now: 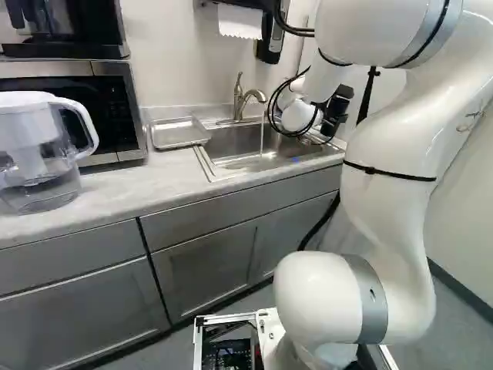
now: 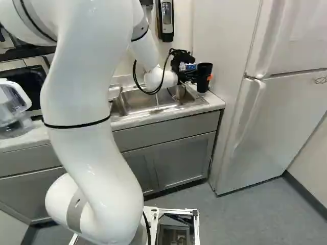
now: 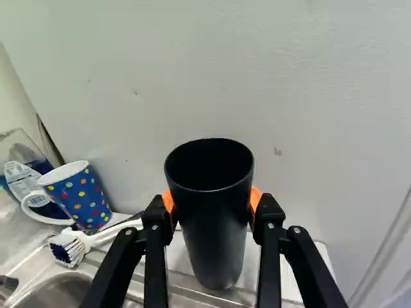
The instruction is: Rinse the cup and place it in the tray
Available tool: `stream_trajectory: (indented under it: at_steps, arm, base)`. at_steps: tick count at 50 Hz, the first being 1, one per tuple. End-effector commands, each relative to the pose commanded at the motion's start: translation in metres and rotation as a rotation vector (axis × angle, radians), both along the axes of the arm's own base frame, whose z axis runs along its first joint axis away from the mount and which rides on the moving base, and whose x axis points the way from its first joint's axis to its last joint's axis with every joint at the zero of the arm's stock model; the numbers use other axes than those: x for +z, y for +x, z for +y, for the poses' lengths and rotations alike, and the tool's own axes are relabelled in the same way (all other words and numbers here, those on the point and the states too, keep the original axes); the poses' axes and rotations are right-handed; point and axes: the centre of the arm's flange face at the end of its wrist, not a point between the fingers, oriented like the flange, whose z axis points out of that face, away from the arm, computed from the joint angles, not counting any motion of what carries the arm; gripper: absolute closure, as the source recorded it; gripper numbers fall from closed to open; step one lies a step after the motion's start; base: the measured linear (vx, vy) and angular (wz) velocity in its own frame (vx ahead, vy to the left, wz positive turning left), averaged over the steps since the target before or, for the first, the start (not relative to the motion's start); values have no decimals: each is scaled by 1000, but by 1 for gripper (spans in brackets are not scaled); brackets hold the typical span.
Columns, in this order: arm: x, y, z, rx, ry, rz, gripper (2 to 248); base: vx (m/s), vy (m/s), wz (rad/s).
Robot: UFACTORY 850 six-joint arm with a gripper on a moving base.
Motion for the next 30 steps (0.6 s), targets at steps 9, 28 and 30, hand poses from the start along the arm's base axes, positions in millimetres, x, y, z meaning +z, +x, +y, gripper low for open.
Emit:
stream_trajectory:
  at_steps: [9, 28, 30]
  arm:
    - [10, -4, 9, 12, 13, -13, 125]
    - [30, -16, 33, 44, 43, -44, 125]
    - [33, -17, 36, 47, 46, -48, 125]
  base:
    - [0, 0, 0]
    - [0, 0, 0]
    - [0, 0, 0]
